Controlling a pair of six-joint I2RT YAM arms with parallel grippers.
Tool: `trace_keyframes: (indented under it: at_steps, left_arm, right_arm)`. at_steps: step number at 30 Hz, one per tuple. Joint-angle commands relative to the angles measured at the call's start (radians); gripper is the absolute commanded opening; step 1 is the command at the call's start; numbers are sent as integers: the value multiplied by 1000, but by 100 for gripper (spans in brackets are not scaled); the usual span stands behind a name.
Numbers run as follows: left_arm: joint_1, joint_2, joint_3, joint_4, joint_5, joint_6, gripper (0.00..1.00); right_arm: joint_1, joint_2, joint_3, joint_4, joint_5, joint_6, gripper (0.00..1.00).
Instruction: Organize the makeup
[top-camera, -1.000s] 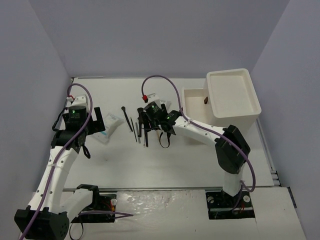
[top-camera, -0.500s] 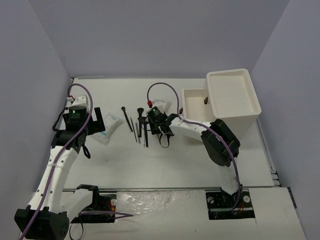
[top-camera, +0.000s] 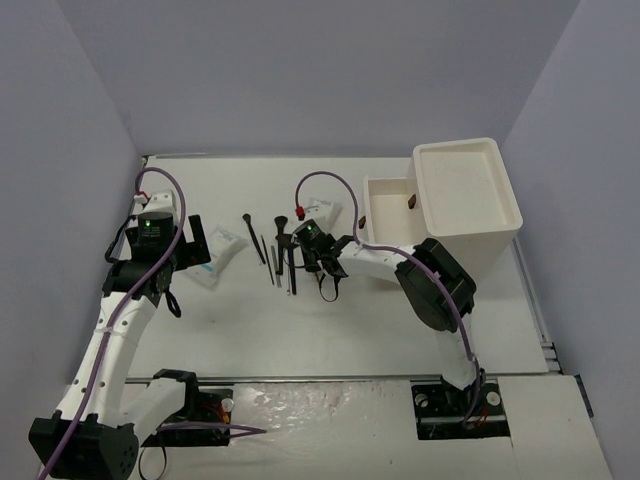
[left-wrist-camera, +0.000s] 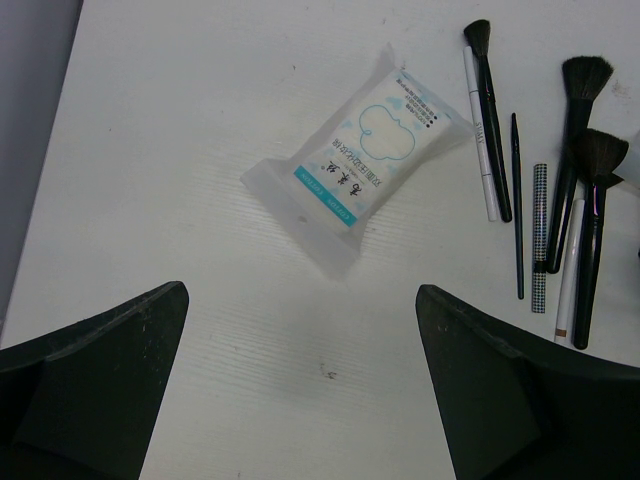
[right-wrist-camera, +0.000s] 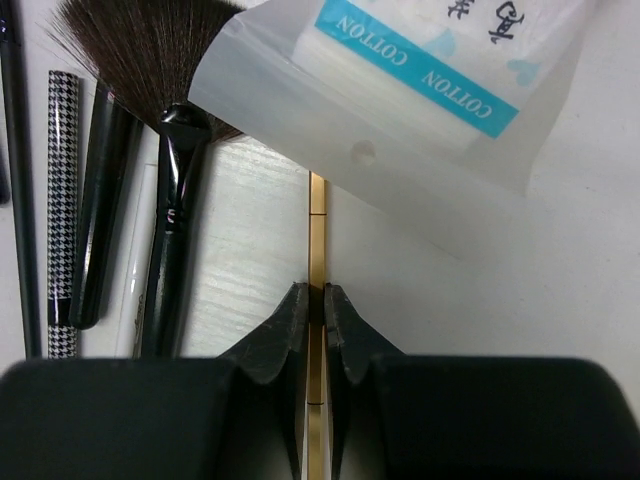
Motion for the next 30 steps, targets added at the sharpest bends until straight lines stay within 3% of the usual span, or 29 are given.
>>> trace_keyframes:
  at_steps: [1, 6, 14, 17, 21, 30]
  left_arm:
    - [9, 0, 18, 48, -15, -3, 97]
    - [9, 1, 18, 46, -19, -2, 97]
    - [10, 7, 18, 46, -17, -4, 97]
    - [10, 12, 17, 46, -12, -4, 97]
    - [10, 16, 17, 46, -12, -4, 97]
    - [12, 22, 17, 46, -11, -2, 97]
  right_arm:
    - [11, -75, -93, -40, 4, 33, 0]
    - [43, -237, -159, -82, -16, 46, 0]
    - [63, -480, -99, -256, 53, 1, 0]
    - [19, -532, -7, -336, 100, -69, 0]
    - [-126, -555, 35, -352, 106, -131, 0]
    - [-348, -468, 128, -332, 29, -227, 1]
